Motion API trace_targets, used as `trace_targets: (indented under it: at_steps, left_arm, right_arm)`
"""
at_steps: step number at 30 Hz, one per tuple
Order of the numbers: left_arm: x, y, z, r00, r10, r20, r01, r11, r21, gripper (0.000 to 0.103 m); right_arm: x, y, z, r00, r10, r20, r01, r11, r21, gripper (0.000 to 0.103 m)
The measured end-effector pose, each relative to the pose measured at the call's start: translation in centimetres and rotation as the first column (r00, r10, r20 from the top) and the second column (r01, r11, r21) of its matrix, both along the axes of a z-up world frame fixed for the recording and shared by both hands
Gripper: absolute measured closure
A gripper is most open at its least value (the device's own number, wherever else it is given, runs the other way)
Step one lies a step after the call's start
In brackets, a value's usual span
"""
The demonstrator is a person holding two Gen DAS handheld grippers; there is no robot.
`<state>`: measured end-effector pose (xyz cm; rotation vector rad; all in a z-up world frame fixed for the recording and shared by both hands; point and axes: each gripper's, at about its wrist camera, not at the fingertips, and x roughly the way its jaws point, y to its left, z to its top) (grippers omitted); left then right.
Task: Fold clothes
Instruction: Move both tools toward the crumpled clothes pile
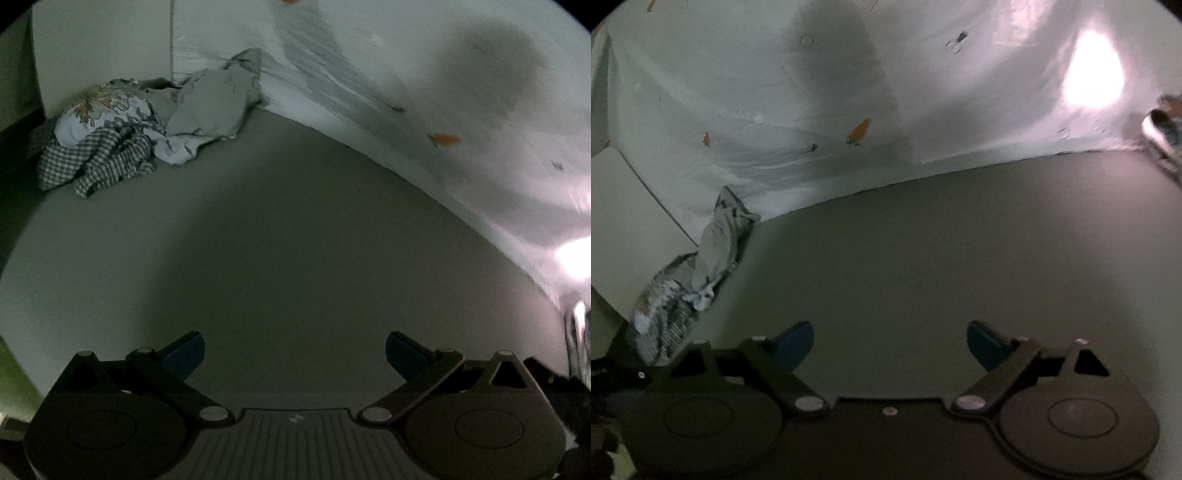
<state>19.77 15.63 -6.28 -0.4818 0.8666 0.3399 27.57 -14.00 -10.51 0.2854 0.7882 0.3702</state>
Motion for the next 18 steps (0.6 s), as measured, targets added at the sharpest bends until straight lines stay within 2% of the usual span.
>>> trace_targets:
  at_steps: [4, 7, 9, 11, 14, 18]
  left_arm:
    - [3.4, 6.8, -0.1, 0.997, 0.069, 0.026, -0.068, 0.997, -0.038, 0.000]
    - [6.2, 12.4, -0.6, 0.991, 0.130, 0.031, -0.129, 0.991, -0.028, 0.000]
    - [8.3, 16.5, -1.1, 0.985, 0.169, 0.032, -0.169, 0.985, -0.024, 0.000]
    - [9.8, 20.4, -2.1, 0.978, 0.206, 0.033, -0.205, 0.978, -0.026, 0.000]
    - [12.5, 26.5, -3.4, 0.961, 0.276, 0.001, -0.276, 0.961, -0.034, 0.000]
    - [15.3, 33.2, -5.1, 0.936, 0.352, -0.001, -0.351, 0.935, -0.052, 0.000]
  right_arm:
    - [4.4, 5.4, -0.4, 0.998, 0.051, -0.026, -0.051, 0.998, 0.026, 0.028]
    - [8.1, 10.2, -0.9, 0.995, 0.100, -0.021, -0.100, 0.995, 0.021, 0.043]
    - [10.5, 13.9, -1.3, 0.990, 0.136, -0.022, -0.135, 0.990, 0.039, 0.063]
    - [12.9, 17.6, -2.0, 0.985, 0.166, -0.038, -0.164, 0.985, 0.057, 0.073]
    - [16.5, 23.5, -3.2, 0.978, 0.201, -0.064, -0.194, 0.976, 0.095, 0.081]
    - [21.0, 31.5, -4.7, 0.961, 0.266, -0.075, -0.254, 0.957, 0.142, 0.080]
